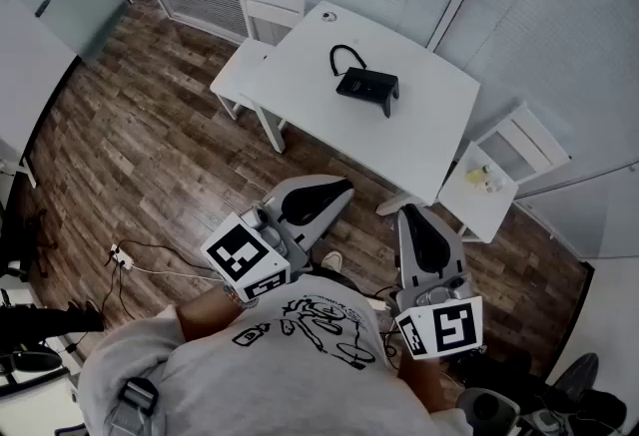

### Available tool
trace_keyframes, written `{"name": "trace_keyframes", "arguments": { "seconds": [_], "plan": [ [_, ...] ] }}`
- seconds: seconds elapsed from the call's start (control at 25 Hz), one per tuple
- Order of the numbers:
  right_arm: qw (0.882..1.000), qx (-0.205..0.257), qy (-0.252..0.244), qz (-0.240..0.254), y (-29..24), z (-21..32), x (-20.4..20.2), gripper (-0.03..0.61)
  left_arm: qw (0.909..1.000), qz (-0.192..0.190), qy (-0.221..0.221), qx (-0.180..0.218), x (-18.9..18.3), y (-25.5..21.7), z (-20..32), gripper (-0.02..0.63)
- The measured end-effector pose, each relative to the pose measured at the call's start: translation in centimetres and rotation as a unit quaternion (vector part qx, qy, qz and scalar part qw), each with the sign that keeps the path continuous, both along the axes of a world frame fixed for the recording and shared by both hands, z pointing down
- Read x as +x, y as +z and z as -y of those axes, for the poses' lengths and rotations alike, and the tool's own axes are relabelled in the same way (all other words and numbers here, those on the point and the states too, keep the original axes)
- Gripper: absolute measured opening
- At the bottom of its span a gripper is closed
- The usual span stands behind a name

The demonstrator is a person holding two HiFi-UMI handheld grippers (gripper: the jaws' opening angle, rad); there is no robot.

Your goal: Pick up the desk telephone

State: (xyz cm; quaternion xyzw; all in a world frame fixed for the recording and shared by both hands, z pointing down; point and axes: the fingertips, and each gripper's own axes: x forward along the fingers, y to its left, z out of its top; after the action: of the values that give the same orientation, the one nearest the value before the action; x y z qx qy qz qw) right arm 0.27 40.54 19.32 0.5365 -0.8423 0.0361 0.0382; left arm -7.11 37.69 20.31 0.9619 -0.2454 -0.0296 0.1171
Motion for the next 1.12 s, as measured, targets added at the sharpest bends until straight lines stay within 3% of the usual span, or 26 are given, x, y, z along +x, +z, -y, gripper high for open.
{"name": "trace_keyframes", "arguments": {
  "seconds": [0.12, 0.32, 0.64, 1.12],
  "plan": [
    [1.0, 0.003, 0.003, -0.002, 0.0, 0.4, 0.9, 0.02, 1.0, -0.001, -0.004, -0.002, 0.7, 0.1, 0.6, 0.012],
    [0.998, 0.012, 0.04, -0.055, 0.2, 0.5, 3.1, 0.021, 0.9995, 0.009, -0.029, -0.004, 1.7, 0.6, 1.3, 0.012],
    [0.999, 0.0, 0.047, -0.027, 1.3, 1.6, 6.8, 0.02, 0.9983, 0.022, -0.054, -0.005, 3.5, 1.5, 2.6, 0.012],
    [0.999, -0.014, 0.033, -0.029, 2.3, 8.5, 5.8, 0.02, 0.9974, 0.027, -0.058, -0.032, 2.7, 3.7, 9.5, 0.012]
  ]
}}
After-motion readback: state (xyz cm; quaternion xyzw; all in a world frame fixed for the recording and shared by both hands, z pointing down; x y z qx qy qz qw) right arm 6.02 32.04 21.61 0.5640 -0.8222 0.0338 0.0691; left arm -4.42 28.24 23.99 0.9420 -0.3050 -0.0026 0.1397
